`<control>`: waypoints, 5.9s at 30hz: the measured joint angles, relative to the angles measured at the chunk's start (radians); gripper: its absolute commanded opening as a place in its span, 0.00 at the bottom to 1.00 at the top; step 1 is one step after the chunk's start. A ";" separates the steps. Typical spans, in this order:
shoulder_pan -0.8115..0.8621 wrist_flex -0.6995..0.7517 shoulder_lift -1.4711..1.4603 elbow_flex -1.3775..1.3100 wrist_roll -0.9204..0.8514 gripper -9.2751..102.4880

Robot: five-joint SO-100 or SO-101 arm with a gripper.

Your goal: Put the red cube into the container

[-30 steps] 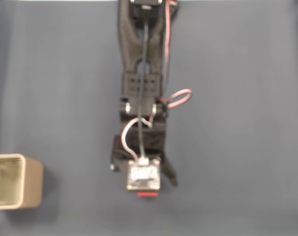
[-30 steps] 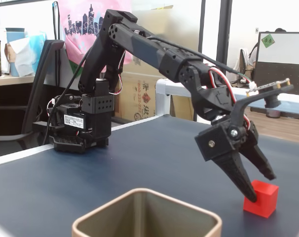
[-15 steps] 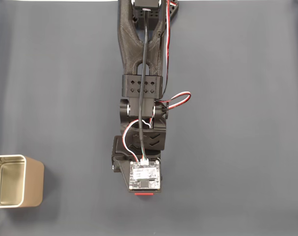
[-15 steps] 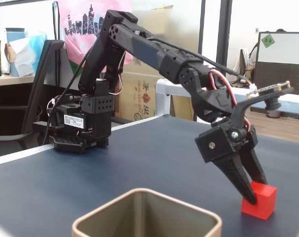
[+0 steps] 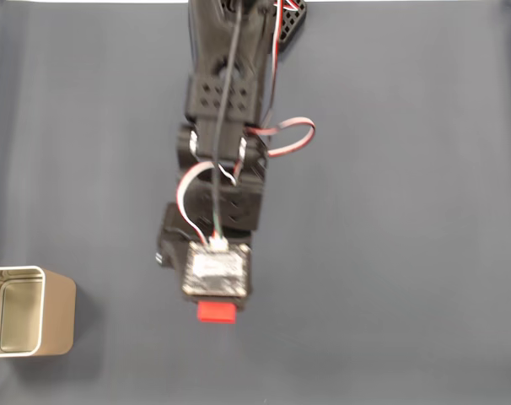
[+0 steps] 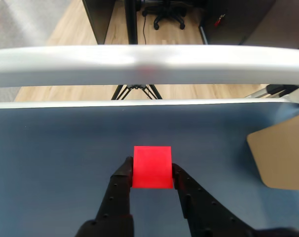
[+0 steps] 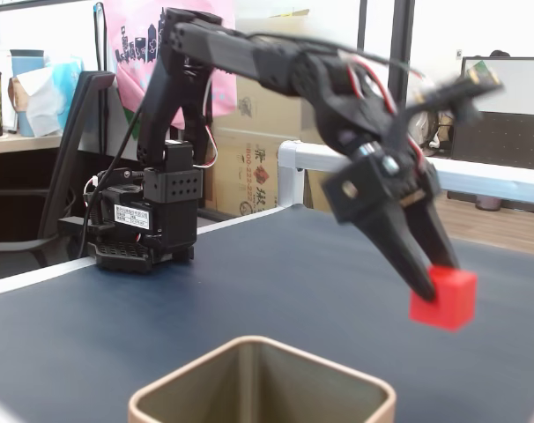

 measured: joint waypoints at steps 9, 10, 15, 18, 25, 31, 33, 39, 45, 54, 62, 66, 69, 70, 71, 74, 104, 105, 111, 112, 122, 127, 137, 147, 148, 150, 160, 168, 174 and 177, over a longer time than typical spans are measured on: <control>0.175 0.052 0.193 0.069 -0.021 0.08; 0.199 0.052 0.199 0.069 -0.028 0.08; 0.310 0.052 0.215 0.067 -0.058 0.08; 0.370 0.052 0.213 0.035 -0.071 0.08; 0.469 0.052 0.100 -0.137 -0.083 0.08; 0.517 0.052 -0.064 -0.321 -0.081 0.08; 0.534 0.052 -0.120 -0.380 -0.081 0.08; 0.540 0.052 -0.268 -0.545 -0.061 0.08; 0.508 0.052 -0.362 -0.667 0.009 0.08; 0.495 0.052 -0.400 -0.707 0.029 0.08; 0.495 0.052 -0.411 -0.715 0.029 0.09; 0.495 0.038 -0.420 -0.719 0.023 0.13; 0.495 0.023 -0.426 -0.719 0.023 0.16; 0.495 0.021 -0.426 -0.719 0.023 0.17; 0.495 0.020 -0.426 -0.719 0.023 0.18; 0.495 0.014 -0.426 -0.719 0.035 0.22; 0.495 -0.012 -0.434 -0.730 0.101 0.39; 0.495 -0.012 -0.434 -0.730 0.101 0.39; 0.495 -0.012 -0.434 -0.730 0.101 0.30; 0.495 -0.012 -0.434 -0.730 0.101 0.27; 0.460 -0.012 -0.350 -0.614 0.064 0.08; 0.382 -0.012 -0.161 -0.439 0.064 0.08; 0.146 -0.089 0.304 0.055 0.077 0.08; -0.008 -0.242 0.787 0.696 0.052 0.08; -0.018 -0.247 0.833 0.755 0.052 0.08; -0.044 -0.252 0.923 0.862 0.046 0.08; -0.063 -0.304 1.381 1.388 -0.015 0.08; -0.063 -0.156 1.695 1.612 -0.028 0.08; -0.084 0.092 1.812 1.617 0.025 0.08; -0.084 0.224 1.838 1.617 0.025 0.08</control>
